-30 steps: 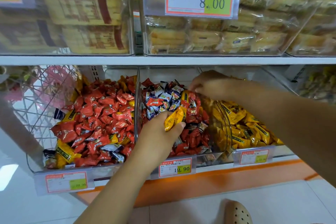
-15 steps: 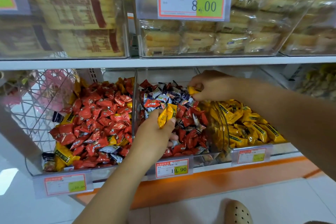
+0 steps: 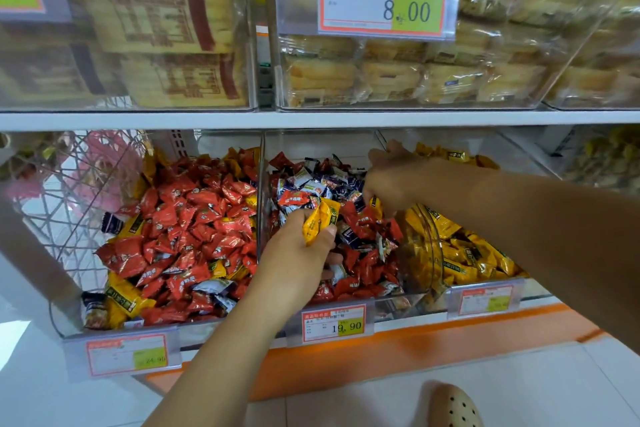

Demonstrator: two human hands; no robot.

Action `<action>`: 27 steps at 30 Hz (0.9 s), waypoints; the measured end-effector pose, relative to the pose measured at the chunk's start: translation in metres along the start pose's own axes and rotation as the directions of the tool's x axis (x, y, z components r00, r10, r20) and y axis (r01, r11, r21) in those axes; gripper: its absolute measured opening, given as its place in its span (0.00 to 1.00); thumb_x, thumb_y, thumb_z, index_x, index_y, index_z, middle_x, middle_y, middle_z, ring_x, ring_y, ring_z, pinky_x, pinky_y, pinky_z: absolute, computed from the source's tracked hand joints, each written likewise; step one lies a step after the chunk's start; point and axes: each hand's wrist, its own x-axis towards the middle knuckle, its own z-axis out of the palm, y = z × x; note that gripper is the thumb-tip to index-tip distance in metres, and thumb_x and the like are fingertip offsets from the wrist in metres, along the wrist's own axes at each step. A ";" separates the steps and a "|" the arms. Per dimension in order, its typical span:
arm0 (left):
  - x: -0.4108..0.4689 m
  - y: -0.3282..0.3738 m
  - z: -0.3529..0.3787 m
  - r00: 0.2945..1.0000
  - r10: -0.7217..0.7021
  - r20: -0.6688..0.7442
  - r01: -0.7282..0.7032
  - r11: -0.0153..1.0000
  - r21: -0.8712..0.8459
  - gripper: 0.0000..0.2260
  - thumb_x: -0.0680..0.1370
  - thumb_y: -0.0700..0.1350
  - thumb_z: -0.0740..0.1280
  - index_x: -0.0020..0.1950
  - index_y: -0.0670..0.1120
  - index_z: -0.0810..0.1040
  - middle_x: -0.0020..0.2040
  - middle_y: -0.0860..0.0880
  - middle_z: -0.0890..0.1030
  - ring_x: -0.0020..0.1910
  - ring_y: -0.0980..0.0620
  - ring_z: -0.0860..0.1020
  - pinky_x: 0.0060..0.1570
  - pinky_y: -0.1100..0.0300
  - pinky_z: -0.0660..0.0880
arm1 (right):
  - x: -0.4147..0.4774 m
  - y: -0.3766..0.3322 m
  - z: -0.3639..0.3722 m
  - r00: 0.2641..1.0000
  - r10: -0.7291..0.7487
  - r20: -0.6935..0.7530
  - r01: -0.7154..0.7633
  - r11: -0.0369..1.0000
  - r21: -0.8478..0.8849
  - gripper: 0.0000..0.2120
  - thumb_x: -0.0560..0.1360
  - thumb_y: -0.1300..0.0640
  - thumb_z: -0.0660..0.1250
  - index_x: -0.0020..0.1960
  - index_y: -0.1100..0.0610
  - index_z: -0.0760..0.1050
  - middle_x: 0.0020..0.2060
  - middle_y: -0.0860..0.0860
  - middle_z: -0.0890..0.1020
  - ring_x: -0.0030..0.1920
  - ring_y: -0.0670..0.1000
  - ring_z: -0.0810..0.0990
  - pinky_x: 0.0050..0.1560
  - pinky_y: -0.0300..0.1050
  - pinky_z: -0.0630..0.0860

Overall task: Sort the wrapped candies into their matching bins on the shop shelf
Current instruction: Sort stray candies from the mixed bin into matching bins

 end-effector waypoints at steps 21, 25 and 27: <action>0.005 -0.004 0.002 1.000 -0.013 -0.023 0.013 1.000 0.025 0.22 0.81 0.50 0.61 0.74 0.53 0.61 0.47 0.52 0.81 0.45 0.55 0.83 0.51 0.50 0.80 | 0.000 0.007 0.005 0.995 -0.023 -0.102 0.017 0.998 -0.068 0.18 0.74 0.44 0.68 0.62 0.47 0.75 0.63 0.57 0.66 0.63 0.65 0.62 0.63 0.56 0.66; 0.005 -0.003 0.002 0.999 -0.008 -0.033 0.009 0.999 0.037 0.22 0.81 0.50 0.61 0.74 0.53 0.61 0.45 0.53 0.81 0.44 0.55 0.83 0.51 0.49 0.80 | -0.002 0.001 0.002 0.999 0.019 0.046 -0.014 0.995 -0.095 0.18 0.74 0.44 0.68 0.63 0.46 0.76 0.64 0.55 0.67 0.69 0.64 0.56 0.69 0.59 0.58; 0.004 -0.002 0.002 0.999 0.002 -0.034 -0.001 0.999 0.036 0.21 0.81 0.50 0.61 0.74 0.53 0.61 0.48 0.53 0.80 0.44 0.56 0.83 0.50 0.51 0.80 | 0.001 -0.009 0.003 0.996 0.044 0.077 -0.028 0.981 -0.193 0.07 0.74 0.47 0.68 0.49 0.49 0.78 0.50 0.50 0.71 0.69 0.58 0.56 0.67 0.61 0.55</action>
